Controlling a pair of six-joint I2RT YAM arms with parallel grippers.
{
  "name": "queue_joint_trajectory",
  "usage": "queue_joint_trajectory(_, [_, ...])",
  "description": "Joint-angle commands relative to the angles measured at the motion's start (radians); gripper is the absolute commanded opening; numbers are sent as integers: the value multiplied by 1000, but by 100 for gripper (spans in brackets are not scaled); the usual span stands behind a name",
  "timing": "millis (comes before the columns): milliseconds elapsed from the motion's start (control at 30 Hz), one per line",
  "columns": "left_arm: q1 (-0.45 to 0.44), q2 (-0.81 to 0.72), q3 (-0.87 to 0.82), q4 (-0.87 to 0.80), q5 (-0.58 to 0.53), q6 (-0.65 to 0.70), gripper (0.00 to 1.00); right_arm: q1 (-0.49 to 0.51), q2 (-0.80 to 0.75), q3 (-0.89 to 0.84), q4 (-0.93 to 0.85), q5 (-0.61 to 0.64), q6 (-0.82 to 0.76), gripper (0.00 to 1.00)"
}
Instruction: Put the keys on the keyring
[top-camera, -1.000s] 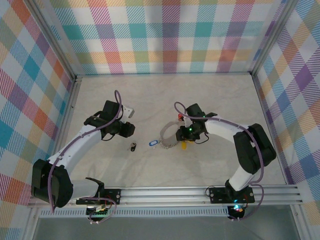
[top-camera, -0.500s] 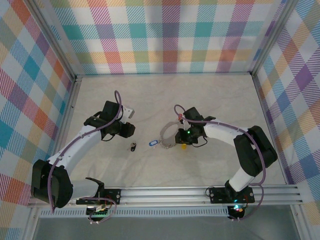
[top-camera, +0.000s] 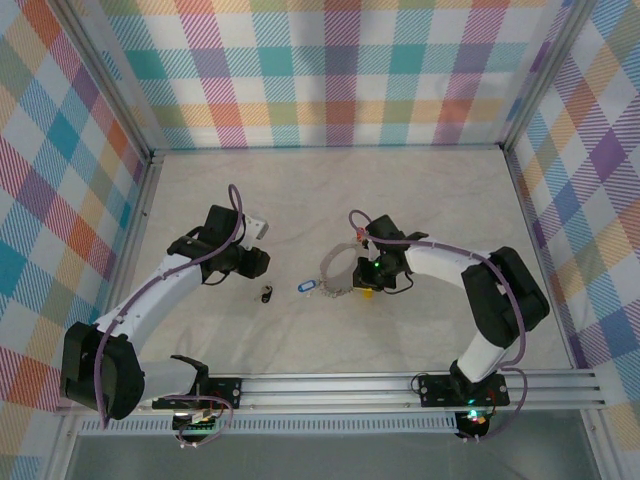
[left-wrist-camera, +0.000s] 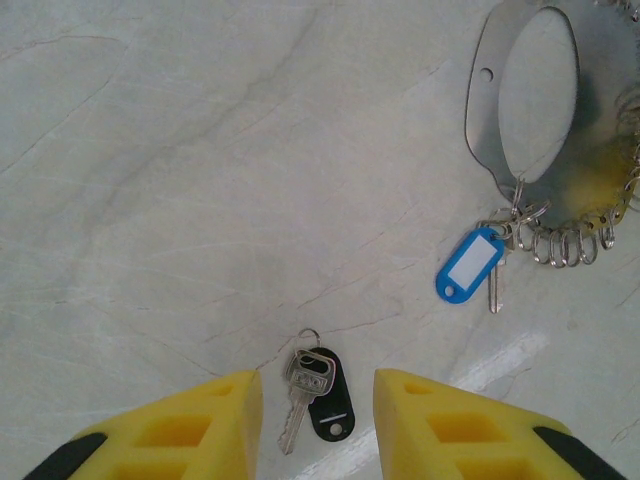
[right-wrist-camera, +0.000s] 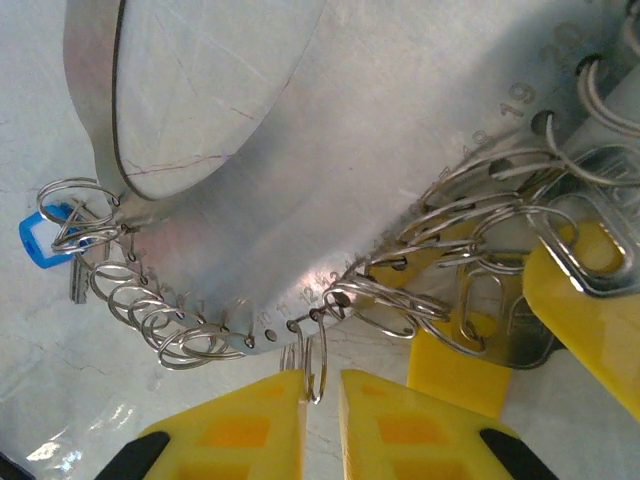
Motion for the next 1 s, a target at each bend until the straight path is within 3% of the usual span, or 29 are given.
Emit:
queue_joint_trajectory(0, [13,-19,-12,12,20,16,35,3,19,30,-10,2,18,17])
queue_joint_trajectory(967, [14,-36,-25,22,24,22,35,5,69,38,42,-27,14,16])
